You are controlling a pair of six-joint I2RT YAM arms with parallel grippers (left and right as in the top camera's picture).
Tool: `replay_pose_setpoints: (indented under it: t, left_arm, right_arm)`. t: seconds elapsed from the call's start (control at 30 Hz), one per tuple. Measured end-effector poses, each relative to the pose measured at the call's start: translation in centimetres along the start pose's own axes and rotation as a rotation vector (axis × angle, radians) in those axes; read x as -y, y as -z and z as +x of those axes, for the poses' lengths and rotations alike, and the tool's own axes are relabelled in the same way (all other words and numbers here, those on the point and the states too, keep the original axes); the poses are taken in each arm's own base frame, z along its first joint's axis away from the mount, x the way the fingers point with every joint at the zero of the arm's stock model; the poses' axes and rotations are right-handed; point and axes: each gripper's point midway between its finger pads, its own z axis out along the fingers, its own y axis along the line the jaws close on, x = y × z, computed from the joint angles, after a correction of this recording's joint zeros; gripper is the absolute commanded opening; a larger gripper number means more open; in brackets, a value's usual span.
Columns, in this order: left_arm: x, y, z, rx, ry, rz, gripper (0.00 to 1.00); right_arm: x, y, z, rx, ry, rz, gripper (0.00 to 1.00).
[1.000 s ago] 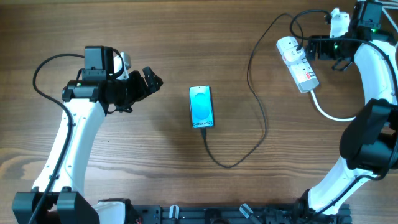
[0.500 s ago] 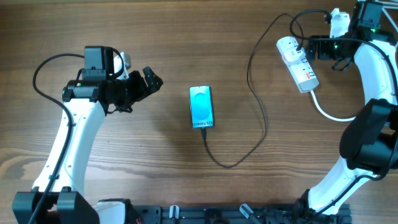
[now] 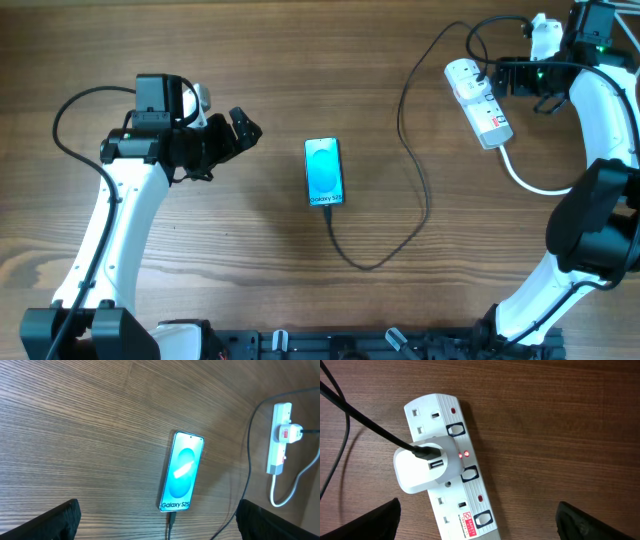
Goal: Plug charger to phone and switch on socket
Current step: 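Press the socket switch beside the charger adapter down with the right gripper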
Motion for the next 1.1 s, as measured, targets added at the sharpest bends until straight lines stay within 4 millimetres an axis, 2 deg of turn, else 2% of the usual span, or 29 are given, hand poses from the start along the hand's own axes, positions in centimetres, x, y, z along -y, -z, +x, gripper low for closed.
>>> replay_pose_setpoints:
  t: [0.17,0.33,0.6,0.67,0.77,0.93,1.03,1.1]
  left_arm:
    - [-1.8,0.1,-1.0,0.055,-0.003,-0.107,1.0]
    - [-2.9,0.3,-1.5,0.085,-0.008,-0.166,1.0]
    - [-3.1,0.4,-1.7,0.096,-0.025,-0.185,1.0]
    - [-2.5,0.2,-2.6,0.136,-0.057,-0.164,1.0]
    - [-1.0,-1.1,-3.3,0.193,-0.122,-0.115,1.0]
    - [-0.5,-4.1,-0.7,0.17,-0.19,-0.085,1.0]
    - [0.0,-5.3,-0.2,0.193,-0.227,-0.054,1.0]
    - [-0.4,-5.9,0.3,0.194,-0.231,-0.051,1.0]
  right_arm:
    - [0.0,0.0,0.0,0.0,0.0,0.0,1.0]
    - [0.0,0.0,0.0,0.0,0.0,0.0,0.99]
    - [0.0,0.0,0.0,0.0,0.0,0.0,1.0]
    - [0.0,0.0,0.0,0.0,0.0,0.0,1.0]
    - [0.0,0.0,0.0,0.001,0.0,0.0,1.0]
    - [0.0,0.0,0.0,0.001,0.0,0.0,1.0]
    - [0.0,0.0,0.0,0.002,0.0,0.0,1.0]
    - [0.0,0.0,-0.1,0.003,0.001,0.001,1.0]
